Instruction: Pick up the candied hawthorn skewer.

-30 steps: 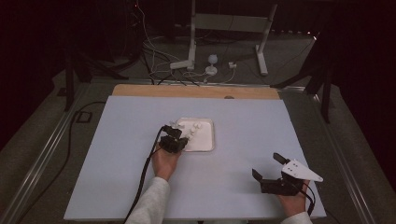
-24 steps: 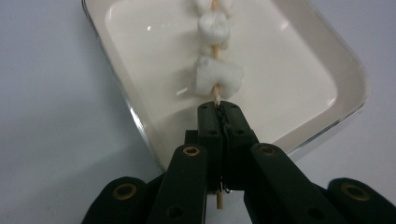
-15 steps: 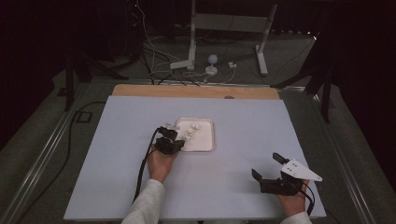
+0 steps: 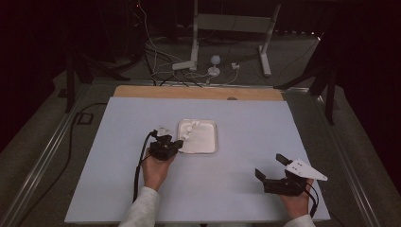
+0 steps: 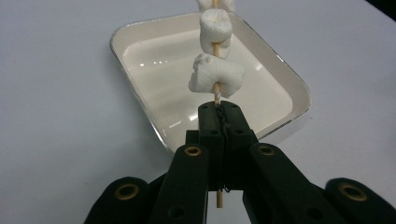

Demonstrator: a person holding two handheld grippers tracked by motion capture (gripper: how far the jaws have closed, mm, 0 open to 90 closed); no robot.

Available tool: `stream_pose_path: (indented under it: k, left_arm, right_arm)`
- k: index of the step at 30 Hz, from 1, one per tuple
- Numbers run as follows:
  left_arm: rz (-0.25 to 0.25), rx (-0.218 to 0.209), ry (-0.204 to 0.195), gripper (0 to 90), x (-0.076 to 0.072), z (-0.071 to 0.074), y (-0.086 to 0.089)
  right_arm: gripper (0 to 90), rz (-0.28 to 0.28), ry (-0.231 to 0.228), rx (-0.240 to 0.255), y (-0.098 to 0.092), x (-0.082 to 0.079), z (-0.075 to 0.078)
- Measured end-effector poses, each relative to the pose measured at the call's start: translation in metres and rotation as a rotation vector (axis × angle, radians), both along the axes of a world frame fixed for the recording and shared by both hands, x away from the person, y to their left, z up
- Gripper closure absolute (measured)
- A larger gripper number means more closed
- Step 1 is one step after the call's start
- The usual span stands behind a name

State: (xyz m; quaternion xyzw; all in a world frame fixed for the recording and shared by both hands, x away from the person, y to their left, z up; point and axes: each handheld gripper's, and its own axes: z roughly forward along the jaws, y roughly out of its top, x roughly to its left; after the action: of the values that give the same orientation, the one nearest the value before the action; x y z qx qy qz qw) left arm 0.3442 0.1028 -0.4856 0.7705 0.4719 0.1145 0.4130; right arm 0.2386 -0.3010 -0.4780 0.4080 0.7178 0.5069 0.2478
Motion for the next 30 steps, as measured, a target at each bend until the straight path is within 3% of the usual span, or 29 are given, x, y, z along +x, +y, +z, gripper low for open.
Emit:
stream_pose_path:
  k: [8,16,23,30]
  left_arm:
    - [-0.009,-0.038,-0.064,90.0,-0.012,0.013,0.010]
    - [-0.011,-0.059,-0.098,90.0,-0.021,0.018,0.014]
    - [-0.018,-0.076,-0.125,90.0,-0.028,0.018,0.017]
    - [-0.041,-0.090,-0.147,90.0,-0.036,0.016,0.017]
  right_arm:
    - [0.0,0.027,0.018,0.038,0.004,0.015,0.013]
    - [0.0,0.052,0.051,0.072,0.013,0.035,0.023]
    - [0.0,0.073,0.077,0.067,0.028,0.057,0.031]
    - [0.0,0.105,0.067,0.062,0.045,0.072,0.043]
